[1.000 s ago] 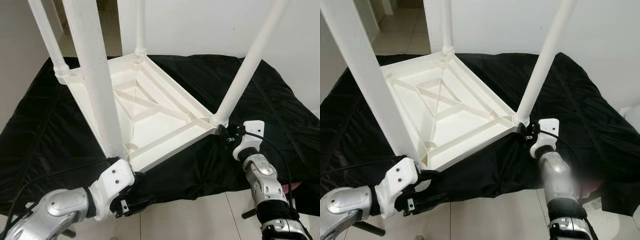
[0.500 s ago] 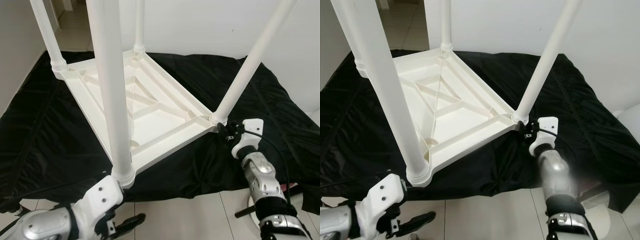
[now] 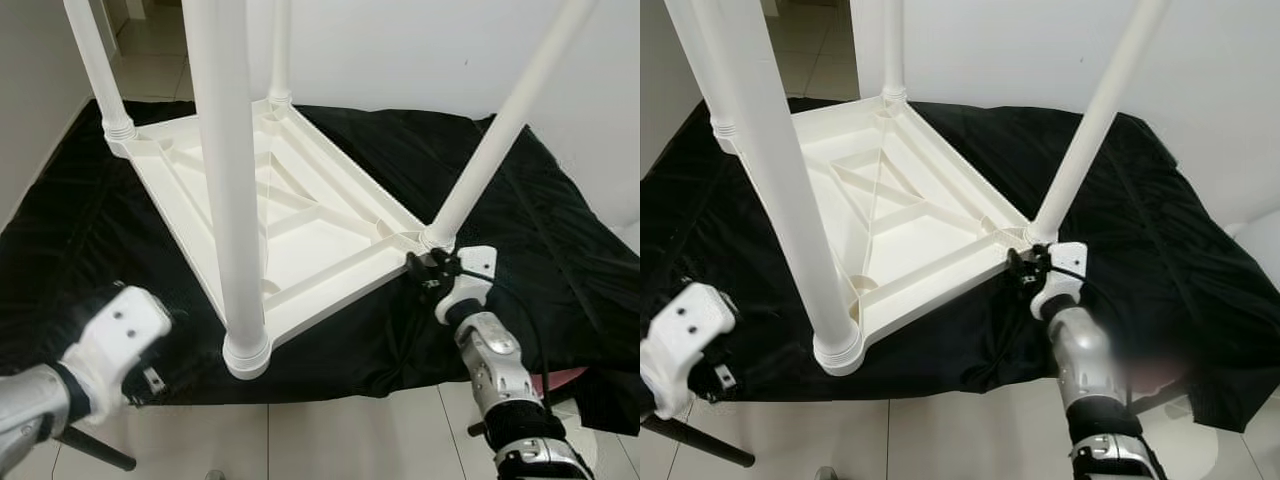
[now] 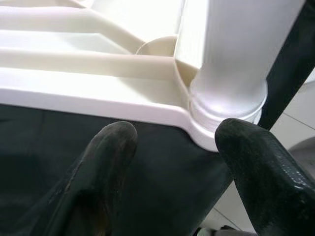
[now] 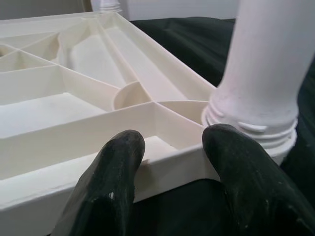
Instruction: Building children table
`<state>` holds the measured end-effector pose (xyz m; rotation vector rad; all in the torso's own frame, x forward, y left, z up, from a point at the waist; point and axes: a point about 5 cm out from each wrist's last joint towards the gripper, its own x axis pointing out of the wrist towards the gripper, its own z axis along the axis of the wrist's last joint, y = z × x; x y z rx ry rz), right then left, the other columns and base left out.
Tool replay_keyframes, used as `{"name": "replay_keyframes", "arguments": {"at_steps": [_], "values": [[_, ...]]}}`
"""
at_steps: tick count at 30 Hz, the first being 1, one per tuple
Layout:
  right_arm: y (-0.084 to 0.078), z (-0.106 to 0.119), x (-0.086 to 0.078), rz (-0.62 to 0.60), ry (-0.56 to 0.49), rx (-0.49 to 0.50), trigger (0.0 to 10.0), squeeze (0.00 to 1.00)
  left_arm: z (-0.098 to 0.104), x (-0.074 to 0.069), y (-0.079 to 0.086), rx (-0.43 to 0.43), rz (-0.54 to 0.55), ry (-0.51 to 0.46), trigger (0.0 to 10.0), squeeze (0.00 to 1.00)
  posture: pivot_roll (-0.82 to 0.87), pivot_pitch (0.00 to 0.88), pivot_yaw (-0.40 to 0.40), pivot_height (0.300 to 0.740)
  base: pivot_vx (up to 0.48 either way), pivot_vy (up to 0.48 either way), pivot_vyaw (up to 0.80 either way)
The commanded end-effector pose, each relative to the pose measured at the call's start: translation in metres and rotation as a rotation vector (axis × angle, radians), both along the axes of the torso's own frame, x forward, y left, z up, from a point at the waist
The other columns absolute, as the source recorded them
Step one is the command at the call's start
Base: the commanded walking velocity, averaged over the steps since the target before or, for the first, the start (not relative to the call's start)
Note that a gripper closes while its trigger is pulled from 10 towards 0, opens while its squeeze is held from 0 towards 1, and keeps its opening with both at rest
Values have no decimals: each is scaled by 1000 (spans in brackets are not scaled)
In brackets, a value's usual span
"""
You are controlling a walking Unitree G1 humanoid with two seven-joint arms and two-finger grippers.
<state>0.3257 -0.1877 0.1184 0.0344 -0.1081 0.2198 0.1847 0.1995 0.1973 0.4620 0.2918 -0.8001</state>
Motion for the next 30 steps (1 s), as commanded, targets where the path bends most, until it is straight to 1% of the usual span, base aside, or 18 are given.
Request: {"name": "replay_keyframes", "arguments": {"at_steps": [1, 2, 4, 5, 6, 8, 11, 13, 16, 18, 19, 21, 24, 26, 27, 28, 29, 30], "values": [[0, -5, -4, 4, 17, 6, 10000, 0, 1, 4, 6, 21, 48, -23, 10000, 0, 151, 88, -64, 740, 0, 0, 0], [4, -6, -6, 13, 15, 10, 10000, 0, 3, 8, 11, 29, 82, -54, 10000, 0, 148, 86, -63, 740, 0, 0, 0], [4, -6, -6, 13, 15, 10, 10000, 0, 3, 8, 11, 29, 82, -54, 10000, 0, 148, 86, -63, 740, 0, 0, 0], [9, -7, -9, 21, 12, 19, 10000, 0, 5, 15, 16, 17, 140, -106, 10000, 0, 144, 86, -62, 740, 0, 0, 0], [14, -8, -11, 26, 7, 30, 10000, 0, 9, 22, 18, -7, 194, -162, 10000, 0, 136, 83, -61, 740, 0, 0, 0], [22, -8, -15, 30, 1, 49, 10000, 0, 12, 32, 19, -98, 273, -215, 10000, 0, 131, 82, -58, 740, 0, 0, 0], [24, -8, -16, 29, 0, 52, 10000, 0, 12, 34, 19, -119, 285, -225, 10000, 0, 131, 82, -58, 740, 0, 0, 0], [23, -9, -17, 14, 1, 61, 10000, 0, 11, 38, 17, -153, 319, -250, 10000, 0, 119, 80, -50, 740, 0, 0, 0], [23, -9, -17, 14, 1, 61, 10000, 0, 11, 38, 17, -153, 319, -250, 10000, 0, 119, 80, -50, 740, 0, 0, 0], [20, -8, -19, -2, -1, 67, 10000, 0, 11, 42, 15, -200, 355, -268, 10000, 0, 111, 81, -45, 740, 0, 0, 0], [20, -8, -19, -2, -1, 67, 10000, 0, 11, 42, 15, -200, 355, -268, 10000, 0, 111, 81, -45, 740, 0, 0, 0], [22, -8, -22, -9, -5, 74, 10000, 0, 10, 45, 15, -226, 389, -292, 10000, 0, 101, 83, -37, 740, 0, 0, 0], [23, -7, -24, -16, -8, 77, 10000, 0, 8, 46, 15, -243, 400, -295, 10000, 0, 99, 82, -36, 740, 0, 0, 0], [29, -4, -28, -48, -28, 92, 10000, 0, 3, 48, 11, -322, 440, -285, 10000, 0, 83, 77, -26, 740, 0, 0, 0], [29, -4, -28, -48, -28, 92, 10000, 0, 3, 48, 11, -322, 440, -285, 10000, 0, 83, 77, -26, 740, 0, 0, 0], [31, -2, -30, -64, -39, 95, 10000, 0, 0, 49, 7, -356, 464, -284, 10000, 0, 83, 77, -26, 740, 0, 0, 0], [31, -2, -30, -64, -39, 95, 10000, 0, 0, 49, 7, -356, 464, -284, 10000, 0, 83, 77, -26, 740, 0, 0, 0], [34, -1, -32, -80, -45, 104, 10000, 0, -4, 49, 3, -402, 491, -270, 10000, 0, 81, 76, -25, 740, 0, 0, 0]]}}
